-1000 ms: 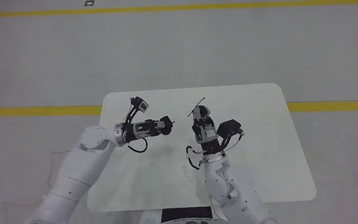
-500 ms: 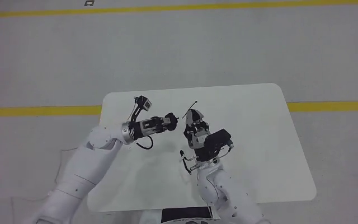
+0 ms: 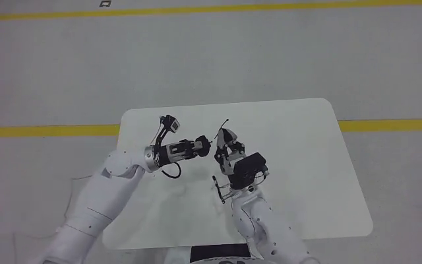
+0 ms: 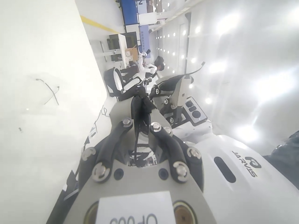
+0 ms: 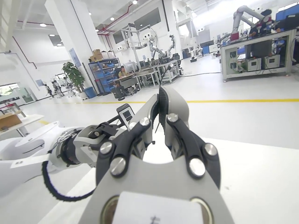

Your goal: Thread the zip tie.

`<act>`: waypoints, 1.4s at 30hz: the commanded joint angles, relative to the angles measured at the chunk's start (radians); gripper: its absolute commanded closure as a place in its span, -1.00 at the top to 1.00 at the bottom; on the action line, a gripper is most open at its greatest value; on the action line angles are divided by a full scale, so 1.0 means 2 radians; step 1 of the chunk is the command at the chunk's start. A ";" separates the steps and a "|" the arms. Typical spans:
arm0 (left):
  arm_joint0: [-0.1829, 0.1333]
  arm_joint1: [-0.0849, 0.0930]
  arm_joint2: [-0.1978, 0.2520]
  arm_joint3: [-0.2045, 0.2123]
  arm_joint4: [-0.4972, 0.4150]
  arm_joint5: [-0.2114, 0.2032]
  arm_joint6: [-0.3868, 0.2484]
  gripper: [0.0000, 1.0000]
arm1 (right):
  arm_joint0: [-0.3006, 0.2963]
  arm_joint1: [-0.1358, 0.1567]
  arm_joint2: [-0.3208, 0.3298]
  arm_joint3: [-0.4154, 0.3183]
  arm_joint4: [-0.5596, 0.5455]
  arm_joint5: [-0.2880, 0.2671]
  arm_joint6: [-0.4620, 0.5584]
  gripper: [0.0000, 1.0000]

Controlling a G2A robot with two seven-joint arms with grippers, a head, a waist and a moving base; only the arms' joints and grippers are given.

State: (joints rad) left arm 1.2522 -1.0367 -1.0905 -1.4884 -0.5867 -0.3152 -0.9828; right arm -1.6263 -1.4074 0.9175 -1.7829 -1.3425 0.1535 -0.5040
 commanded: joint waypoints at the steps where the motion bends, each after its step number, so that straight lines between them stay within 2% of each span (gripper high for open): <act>1: 0.000 0.000 0.000 0.000 0.000 0.000 0.000 -1.00 | 0.000 0.000 0.000 0.000 0.002 0.000 0.000 -1.00; 25: 0.000 0.000 0.000 0.000 0.000 0.000 0.000 -1.00 | -0.003 0.000 0.002 0.003 -0.018 -0.016 0.012 -1.00; 42: 0.000 0.000 0.000 0.000 0.000 0.000 0.000 -1.00 | -0.001 -0.002 0.002 0.015 -0.025 -0.010 0.006 -1.00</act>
State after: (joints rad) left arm 1.2522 -1.0368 -1.0904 -1.4883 -0.5873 -0.3155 -0.9828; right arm -1.6291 -1.4105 0.9222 -1.7549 -1.3935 0.1340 -0.4912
